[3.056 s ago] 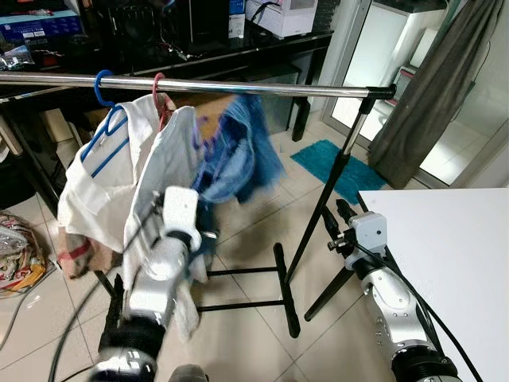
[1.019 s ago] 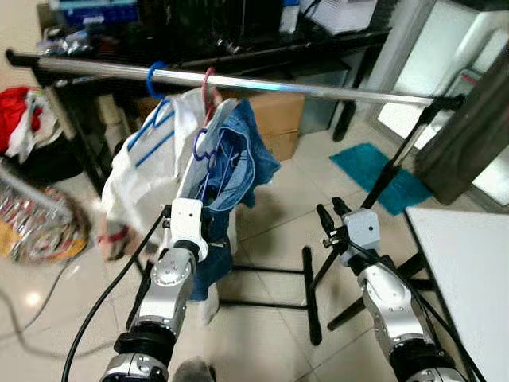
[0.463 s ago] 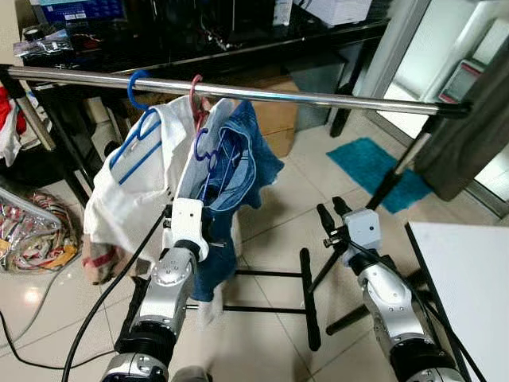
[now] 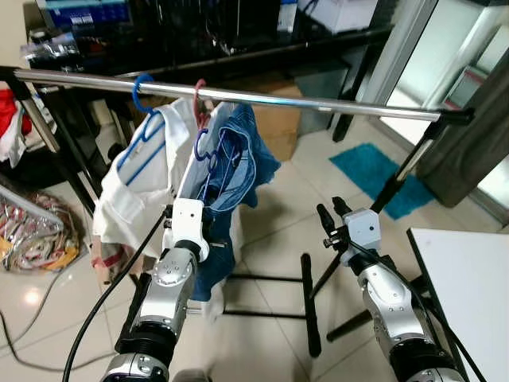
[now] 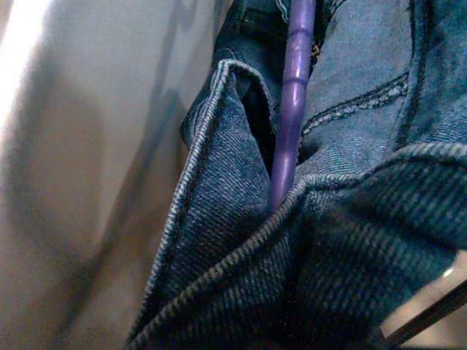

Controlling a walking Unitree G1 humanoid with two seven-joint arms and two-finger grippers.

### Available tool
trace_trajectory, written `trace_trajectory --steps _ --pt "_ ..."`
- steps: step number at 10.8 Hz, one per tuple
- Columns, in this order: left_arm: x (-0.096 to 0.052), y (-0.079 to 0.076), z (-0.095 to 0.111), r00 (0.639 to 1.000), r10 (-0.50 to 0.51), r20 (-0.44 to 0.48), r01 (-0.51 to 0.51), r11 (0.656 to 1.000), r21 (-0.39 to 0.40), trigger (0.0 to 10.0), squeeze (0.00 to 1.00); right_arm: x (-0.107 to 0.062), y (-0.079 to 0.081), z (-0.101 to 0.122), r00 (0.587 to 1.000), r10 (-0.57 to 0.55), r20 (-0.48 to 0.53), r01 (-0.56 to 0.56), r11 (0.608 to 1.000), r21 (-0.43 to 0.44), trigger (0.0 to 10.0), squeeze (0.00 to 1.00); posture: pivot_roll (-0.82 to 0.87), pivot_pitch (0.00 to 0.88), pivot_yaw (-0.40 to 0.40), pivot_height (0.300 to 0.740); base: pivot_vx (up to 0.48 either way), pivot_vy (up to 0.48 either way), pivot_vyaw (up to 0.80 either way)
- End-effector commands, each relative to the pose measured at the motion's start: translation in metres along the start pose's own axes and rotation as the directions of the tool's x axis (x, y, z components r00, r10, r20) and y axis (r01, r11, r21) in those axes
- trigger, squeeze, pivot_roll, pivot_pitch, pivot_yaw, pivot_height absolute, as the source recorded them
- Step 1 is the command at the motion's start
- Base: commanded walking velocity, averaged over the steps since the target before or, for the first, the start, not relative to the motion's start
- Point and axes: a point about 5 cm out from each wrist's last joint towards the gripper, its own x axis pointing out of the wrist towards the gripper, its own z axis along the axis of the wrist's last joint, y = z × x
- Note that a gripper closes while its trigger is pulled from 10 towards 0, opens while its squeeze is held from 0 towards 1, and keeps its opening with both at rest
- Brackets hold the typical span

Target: Hang hanger

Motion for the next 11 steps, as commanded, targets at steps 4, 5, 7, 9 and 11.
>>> trace_trajectory --steps 4,5,7,9,11 --pt "0.004 -0.005 0.011 0.999 -0.027 0.045 0.026 0.999 0.025 10.0 0.0 -0.002 -0.004 -0.002 1.0 -0.016 -0.01 0.016 1.0 0.003 10.0 0.0 0.23 0.007 -0.048 0.74 0.396 0.0 0.0" --pt "0.004 -0.005 0.011 0.999 -0.025 0.044 0.024 0.999 0.028 10.0 0.0 -0.002 -0.004 -0.002 1.0 -0.016 -0.01 0.016 1.0 0.003 10.0 0.0 0.23 0.007 -0.049 0.74 0.0 0.0 0.0" --pt "0.004 -0.005 0.011 0.999 -0.023 0.042 0.021 0.999 0.039 10.0 0.0 -0.002 -0.004 -0.002 1.0 -0.016 -0.011 0.016 1.0 0.002 10.0 0.0 0.23 0.007 -0.049 0.74 0.0 0.0 0.0" --pt "0.004 -0.005 0.011 0.999 -0.03 0.041 0.028 0.998 0.053 10.0 0.0 -0.002 -0.004 -0.002 1.0 -0.016 -0.011 0.016 1.0 0.003 10.0 0.0 0.23 0.006 -0.049 0.74 0.0 0.0 0.0" --pt "0.005 -0.015 0.018 0.993 -0.094 0.065 0.082 0.983 0.167 10.0 0.0 -0.002 -0.004 -0.002 1.0 -0.016 -0.011 0.016 1.0 0.004 10.0 0.0 0.23 0.006 -0.049 0.74 0.0 0.0 0.0"
